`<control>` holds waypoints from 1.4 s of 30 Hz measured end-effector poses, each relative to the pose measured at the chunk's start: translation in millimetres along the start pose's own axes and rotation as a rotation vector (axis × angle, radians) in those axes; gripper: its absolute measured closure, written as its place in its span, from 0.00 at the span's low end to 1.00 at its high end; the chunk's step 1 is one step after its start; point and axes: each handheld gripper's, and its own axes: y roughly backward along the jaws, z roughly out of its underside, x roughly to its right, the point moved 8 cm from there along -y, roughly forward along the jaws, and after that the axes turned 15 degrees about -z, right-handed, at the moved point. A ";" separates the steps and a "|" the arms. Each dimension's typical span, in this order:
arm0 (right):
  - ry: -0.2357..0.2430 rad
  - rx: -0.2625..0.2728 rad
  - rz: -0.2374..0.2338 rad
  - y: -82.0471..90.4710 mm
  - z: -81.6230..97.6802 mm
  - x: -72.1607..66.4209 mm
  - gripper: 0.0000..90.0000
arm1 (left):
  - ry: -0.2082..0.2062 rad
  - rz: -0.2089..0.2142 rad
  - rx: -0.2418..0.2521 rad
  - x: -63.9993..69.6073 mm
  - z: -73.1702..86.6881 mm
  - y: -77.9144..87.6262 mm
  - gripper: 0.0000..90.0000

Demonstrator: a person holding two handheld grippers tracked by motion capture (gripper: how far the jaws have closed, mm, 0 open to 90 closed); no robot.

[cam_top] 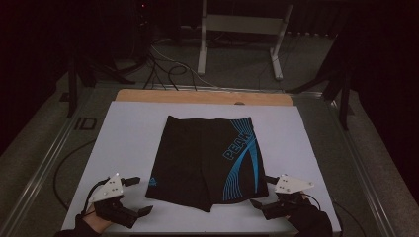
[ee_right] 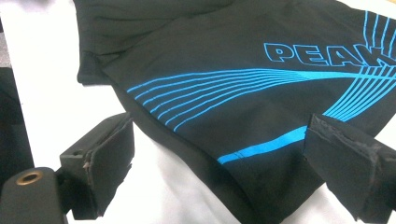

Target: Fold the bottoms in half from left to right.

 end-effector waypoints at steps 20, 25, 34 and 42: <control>-0.018 -0.016 -0.028 -3.0 -0.5 -2.9 0.10 | -0.031 0.069 -0.015 11.1 0.3 -2.6 0.00; -0.016 0.001 -0.053 -2.0 -6.9 -7.9 0.10 | -0.051 0.101 -0.015 17.9 -4.7 -3.3 0.00; -0.011 0.022 -0.036 5.5 -23.5 -10.8 0.10 | -0.069 0.098 0.002 18.5 -16.8 0.6 0.00; 0.004 0.044 -0.024 11.8 -44.2 -7.7 0.10 | -0.058 0.075 0.009 14.2 -22.8 4.0 0.00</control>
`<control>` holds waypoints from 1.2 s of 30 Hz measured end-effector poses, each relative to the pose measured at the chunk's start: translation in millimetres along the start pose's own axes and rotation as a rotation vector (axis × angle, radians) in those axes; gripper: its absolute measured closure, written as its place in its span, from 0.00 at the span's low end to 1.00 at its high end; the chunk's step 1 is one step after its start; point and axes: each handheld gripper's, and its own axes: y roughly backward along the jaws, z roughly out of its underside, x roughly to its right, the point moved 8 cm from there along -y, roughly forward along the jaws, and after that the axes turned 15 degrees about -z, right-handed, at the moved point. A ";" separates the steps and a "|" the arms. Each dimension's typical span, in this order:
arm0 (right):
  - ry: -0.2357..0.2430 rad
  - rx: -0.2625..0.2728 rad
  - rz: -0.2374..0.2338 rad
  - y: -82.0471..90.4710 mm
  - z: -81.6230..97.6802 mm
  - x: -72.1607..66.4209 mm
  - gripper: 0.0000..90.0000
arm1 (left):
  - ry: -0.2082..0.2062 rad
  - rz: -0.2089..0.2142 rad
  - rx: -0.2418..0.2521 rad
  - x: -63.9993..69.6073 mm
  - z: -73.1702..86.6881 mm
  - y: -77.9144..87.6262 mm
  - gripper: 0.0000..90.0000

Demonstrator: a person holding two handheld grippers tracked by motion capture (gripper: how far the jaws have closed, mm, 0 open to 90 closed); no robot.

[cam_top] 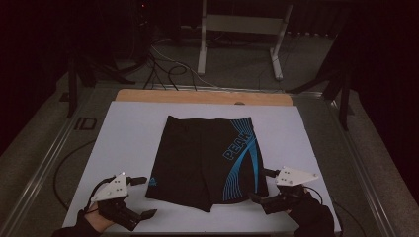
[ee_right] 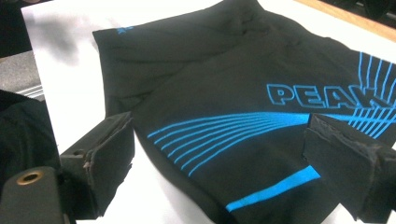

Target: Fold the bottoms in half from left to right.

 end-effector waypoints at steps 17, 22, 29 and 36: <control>0.081 0.009 0.019 -12.0 -54.5 21.3 0.11 | 0.016 -0.069 -0.006 -4.4 -7.9 -1.1 0.00; 0.086 0.011 0.017 -20.4 -65.5 29.5 0.11 | 0.019 -0.077 -0.002 -4.8 -9.5 -0.8 0.00; 0.093 0.019 0.016 -31.3 -79.4 37.6 0.11 | 0.026 -0.090 -0.008 -7.1 -8.3 -2.8 0.00; 0.098 0.024 0.002 -47.7 -92.0 43.6 0.11 | 0.030 -0.110 -0.016 -8.7 -7.3 -5.4 0.00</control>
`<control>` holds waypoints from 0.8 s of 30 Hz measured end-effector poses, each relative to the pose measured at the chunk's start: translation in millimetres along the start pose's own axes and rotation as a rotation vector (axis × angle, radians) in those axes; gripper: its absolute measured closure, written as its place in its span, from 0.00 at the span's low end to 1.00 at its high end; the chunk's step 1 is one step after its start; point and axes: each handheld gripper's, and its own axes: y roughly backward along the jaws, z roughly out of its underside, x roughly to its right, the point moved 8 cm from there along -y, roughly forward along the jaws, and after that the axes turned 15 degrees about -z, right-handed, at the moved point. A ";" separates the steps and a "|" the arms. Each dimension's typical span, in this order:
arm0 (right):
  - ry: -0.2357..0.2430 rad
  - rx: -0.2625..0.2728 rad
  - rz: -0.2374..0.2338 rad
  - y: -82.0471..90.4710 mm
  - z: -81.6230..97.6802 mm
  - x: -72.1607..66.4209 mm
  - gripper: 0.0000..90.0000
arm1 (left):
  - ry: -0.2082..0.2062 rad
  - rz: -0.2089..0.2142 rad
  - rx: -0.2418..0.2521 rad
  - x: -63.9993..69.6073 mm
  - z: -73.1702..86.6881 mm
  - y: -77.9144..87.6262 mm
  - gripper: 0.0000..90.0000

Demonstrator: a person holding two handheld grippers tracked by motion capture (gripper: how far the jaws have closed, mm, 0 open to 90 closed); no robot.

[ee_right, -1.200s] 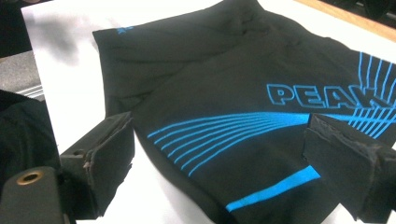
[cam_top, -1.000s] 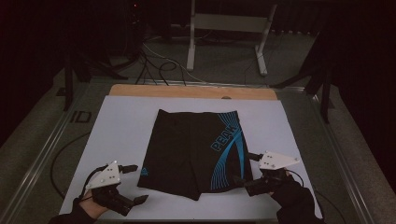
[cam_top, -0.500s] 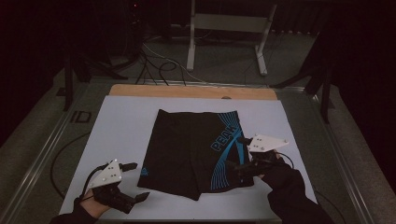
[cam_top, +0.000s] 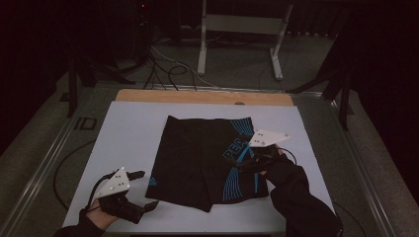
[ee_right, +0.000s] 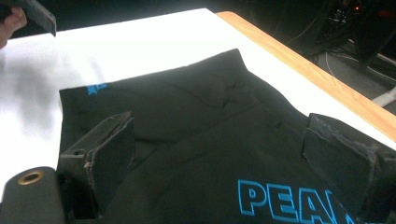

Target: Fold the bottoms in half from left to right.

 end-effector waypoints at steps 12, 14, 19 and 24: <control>0.003 0.013 -0.031 -29.3 -19.8 7.9 0.11 | 0.011 -0.030 -0.014 -3.9 3.2 -5.4 0.00; 0.007 0.019 -0.038 -35.1 -23.3 9.6 0.11 | 0.011 -0.032 -0.018 -4.2 4.6 -6.2 0.00; 0.006 0.011 -0.050 -50.9 -28.1 11.0 0.11 | 0.014 -0.034 -0.022 -5.4 6.7 -7.4 0.00; 0.004 0.004 -0.064 -65.1 -27.4 13.5 0.11 | 0.009 -0.039 -0.030 -5.1 8.7 -9.3 0.00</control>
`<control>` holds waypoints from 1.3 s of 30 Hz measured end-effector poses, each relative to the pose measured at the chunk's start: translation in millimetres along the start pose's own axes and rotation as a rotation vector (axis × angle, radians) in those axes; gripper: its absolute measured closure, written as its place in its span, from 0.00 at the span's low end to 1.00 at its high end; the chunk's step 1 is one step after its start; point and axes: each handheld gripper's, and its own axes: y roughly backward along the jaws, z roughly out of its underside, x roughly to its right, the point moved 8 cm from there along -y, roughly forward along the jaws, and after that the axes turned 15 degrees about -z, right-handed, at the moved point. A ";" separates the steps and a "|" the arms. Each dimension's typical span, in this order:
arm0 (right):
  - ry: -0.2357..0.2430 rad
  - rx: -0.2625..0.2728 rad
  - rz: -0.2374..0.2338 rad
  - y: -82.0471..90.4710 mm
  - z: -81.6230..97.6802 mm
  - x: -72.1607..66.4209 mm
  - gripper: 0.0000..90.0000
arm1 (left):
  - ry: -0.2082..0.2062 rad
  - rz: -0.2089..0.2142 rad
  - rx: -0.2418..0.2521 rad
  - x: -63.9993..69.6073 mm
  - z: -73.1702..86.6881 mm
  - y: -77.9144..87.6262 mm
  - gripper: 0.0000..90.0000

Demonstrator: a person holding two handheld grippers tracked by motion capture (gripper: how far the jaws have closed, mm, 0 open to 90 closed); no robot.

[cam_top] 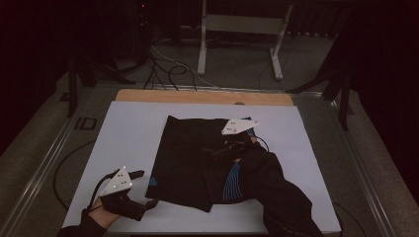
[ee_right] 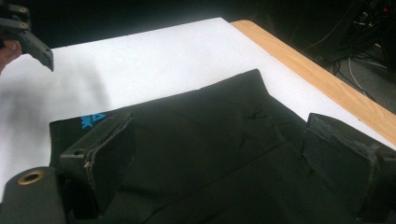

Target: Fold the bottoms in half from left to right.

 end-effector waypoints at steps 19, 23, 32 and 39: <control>-0.025 -0.038 -0.003 -42.0 -4.1 20.5 0.11 | 0.018 -0.015 -0.058 -4.2 10.1 -9.5 0.00; -0.041 -0.040 -0.008 -54.3 -8.2 23.0 0.11 | 0.032 -0.028 -0.065 -6.8 11.1 -10.9 0.00; -0.030 -0.054 -0.035 -80.5 -16.7 26.7 0.11 | 0.048 -0.073 -0.114 -15.4 18.9 -15.9 0.00; -0.032 -0.070 -0.059 -99.9 -16.1 26.9 0.11 | 0.067 -0.054 -0.162 -16.9 25.3 -19.5 0.00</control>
